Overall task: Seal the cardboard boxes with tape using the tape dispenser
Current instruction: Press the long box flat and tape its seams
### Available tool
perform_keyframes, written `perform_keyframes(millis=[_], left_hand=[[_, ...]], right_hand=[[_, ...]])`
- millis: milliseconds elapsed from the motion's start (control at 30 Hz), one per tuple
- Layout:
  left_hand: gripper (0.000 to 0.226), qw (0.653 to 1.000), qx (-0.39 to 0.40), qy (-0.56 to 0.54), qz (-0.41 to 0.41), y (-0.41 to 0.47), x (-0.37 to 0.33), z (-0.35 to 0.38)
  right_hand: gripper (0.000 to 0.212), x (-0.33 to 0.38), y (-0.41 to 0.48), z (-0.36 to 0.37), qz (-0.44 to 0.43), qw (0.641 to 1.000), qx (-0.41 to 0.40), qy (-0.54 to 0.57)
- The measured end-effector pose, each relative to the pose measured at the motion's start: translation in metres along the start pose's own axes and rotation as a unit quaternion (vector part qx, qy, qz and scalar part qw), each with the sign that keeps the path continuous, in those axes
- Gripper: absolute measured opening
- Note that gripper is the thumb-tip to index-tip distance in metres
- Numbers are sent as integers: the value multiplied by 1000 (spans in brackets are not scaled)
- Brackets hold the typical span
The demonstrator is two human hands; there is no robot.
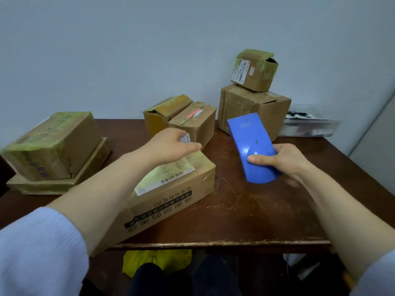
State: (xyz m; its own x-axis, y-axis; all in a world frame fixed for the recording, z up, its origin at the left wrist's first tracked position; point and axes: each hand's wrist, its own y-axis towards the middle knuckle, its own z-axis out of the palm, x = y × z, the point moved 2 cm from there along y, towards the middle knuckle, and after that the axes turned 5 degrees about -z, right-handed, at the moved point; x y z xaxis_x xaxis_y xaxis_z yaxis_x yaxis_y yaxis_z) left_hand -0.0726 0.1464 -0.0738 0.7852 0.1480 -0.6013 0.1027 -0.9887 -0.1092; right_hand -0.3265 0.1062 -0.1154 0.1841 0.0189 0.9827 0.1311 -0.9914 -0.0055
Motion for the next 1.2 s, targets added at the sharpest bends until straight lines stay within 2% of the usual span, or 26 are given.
perform_keyframes(millis=[33, 67, 100, 133, 167, 267, 367, 433, 500, 600, 667, 733, 867, 933, 967, 1033, 1133, 1200], left_hand=[[37, 997, -19, -78, 2, 3, -8, 1], [13, 989, -30, -142, -5, 6, -16, 3], [5, 978, -30, -204, -18, 7, -25, 5], [6, 963, -15, -265, -41, 8, -32, 9], [9, 945, 5, -321, -68, 7, -38, 13], [33, 912, 35, -389, -127, 6, -47, 23], [63, 899, 70, -406, -150, 7, -49, 27], [58, 898, 89, -406, -142, 5, -52, 29], [39, 902, 94, -400, -131, 3, -53, 30], [24, 893, 96, -417, -139, 5, -52, 31], [21, 878, 107, -442, -150, 7, -50, 31], [22, 874, 107, -448, -156, 10, -48, 33], [27, 898, 83, -413, -129, 14, -50, 28], [19, 914, 62, -386, -108, 14, -55, 24], [6, 922, 46, -372, -99, 14, -58, 21], [20, 933, 18, -350, -84, 17, -62, 19], [7, 946, 9, -316, -74, 23, -65, 18], [8, 953, 5, -293, -73, 28, -64, 19]], right_hand=[[30, 1, -6, -3, -7, 998, 34, 43], [47, 0, -10, -5, -19, 995, 63, 76], [64, -2, -14, -7, -31, 991, 82, 99], [72, -6, -16, -9, -39, 988, 95, 117], [69, -10, -18, -11, -47, 984, 109, 132], [37, -10, -27, -10, -60, 969, 155, 180], [44, -10, -33, -8, -58, 963, 184, 186], [60, -11, -34, -6, -53, 965, 188, 173], [68, -10, -34, -4, -50, 966, 193, 163], [58, -7, -34, -1, -50, 964, 201, 169], [41, -3, -36, 0, -46, 962, 204, 178], [34, 2, -38, 1, -37, 959, 207, 190], [60, 1, -36, 4, -14, 964, 161, 211], [65, -1, -34, 6, 0, 961, 132, 243], [66, 0, -35, 7, 8, 958, 130, 256], [67, 3, -36, 8, 22, 954, 131, 270], [85, 9, -40, 9, 37, 956, 121, 266], [95, 12, -42, 10, 44, 959, 107, 258]])
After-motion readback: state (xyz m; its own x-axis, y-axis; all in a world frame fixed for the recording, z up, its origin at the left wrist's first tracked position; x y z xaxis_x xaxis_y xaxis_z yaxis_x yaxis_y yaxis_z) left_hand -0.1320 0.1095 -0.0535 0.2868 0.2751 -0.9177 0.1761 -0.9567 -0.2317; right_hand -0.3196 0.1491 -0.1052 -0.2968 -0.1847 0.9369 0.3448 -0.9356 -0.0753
